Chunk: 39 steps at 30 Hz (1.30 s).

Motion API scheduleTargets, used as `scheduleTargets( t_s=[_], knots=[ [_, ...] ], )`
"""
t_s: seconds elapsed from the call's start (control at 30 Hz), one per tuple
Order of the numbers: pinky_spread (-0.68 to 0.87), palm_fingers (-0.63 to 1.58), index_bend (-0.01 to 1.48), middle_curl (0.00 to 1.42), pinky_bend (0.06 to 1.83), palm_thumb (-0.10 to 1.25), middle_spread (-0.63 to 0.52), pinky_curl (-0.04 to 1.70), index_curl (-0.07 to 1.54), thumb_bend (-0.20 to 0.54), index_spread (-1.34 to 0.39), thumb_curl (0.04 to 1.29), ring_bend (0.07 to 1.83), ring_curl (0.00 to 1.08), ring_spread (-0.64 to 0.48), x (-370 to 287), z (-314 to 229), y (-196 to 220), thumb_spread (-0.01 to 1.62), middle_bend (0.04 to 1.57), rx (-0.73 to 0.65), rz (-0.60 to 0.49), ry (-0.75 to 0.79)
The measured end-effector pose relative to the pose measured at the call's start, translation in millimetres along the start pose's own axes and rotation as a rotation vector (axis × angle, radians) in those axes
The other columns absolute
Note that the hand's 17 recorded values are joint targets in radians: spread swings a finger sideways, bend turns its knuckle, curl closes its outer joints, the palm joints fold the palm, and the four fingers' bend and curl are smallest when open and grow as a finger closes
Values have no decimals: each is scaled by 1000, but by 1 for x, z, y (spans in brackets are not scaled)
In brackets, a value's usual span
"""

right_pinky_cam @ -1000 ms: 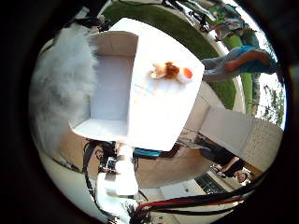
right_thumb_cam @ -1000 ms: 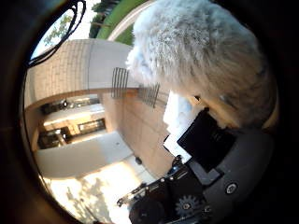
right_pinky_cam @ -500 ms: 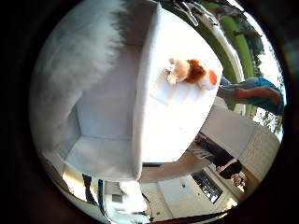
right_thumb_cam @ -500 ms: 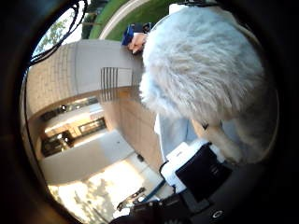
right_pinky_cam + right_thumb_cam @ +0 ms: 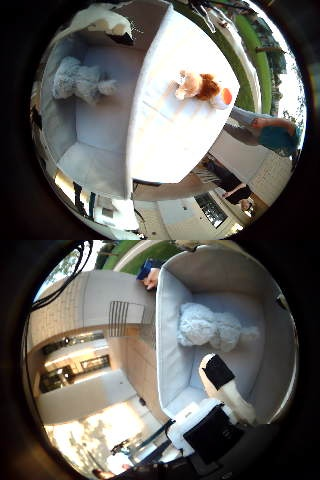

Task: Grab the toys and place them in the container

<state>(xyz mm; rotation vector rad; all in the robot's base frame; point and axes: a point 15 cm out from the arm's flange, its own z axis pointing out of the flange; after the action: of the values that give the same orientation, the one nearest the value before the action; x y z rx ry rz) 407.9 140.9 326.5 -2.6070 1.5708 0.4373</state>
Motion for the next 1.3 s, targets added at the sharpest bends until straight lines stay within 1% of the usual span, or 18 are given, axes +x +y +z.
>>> scheduleTargets(
  t_s=[0.13,0.23,0.47,0.5,0.63,0.73,0.8,0.93,1.13,1.23,1.3],
  knots=[
    [445,-6,183,331,650,686,73,367,141,-35,-408,423,433,319,278,43,-35,3,1146,167,86,67,29],
    [435,21,168,333,619,670,61,348,156,-34,-365,415,439,320,270,93,-71,7,1138,186,140,118,126],
    [408,63,172,338,549,612,45,307,194,-35,-273,400,423,316,258,229,-95,18,1141,185,63,226,389],
    [408,63,172,338,549,612,45,307,194,-35,-273,400,423,316,258,261,-97,18,1141,185,30,243,446],
    [399,69,167,339,525,578,43,294,206,-39,-253,387,414,315,253,305,-78,25,1142,183,-79,243,544],
    [394,64,149,338,524,547,42,289,207,-38,-238,371,412,315,250,327,-57,17,1147,183,-156,214,613],
    [393,60,146,339,522,532,42,285,206,-36,-228,362,411,316,247,335,-37,11,1149,184,-199,201,624],
    [391,65,149,338,523,522,42,281,205,-32,-212,351,413,317,247,348,-6,-6,1152,181,-215,176,631],
    [391,96,162,336,524,503,49,272,214,-31,-152,331,409,314,256,368,26,-14,1148,181,-254,177,665],
    [397,134,174,332,523,500,51,266,225,-30,-104,326,416,314,262,374,37,-16,1148,177,-261,173,669],
    [402,201,174,328,531,499,43,262,231,-28,-69,323,449,319,264,377,45,-17,1147,174,-272,169,664]
  ],
)
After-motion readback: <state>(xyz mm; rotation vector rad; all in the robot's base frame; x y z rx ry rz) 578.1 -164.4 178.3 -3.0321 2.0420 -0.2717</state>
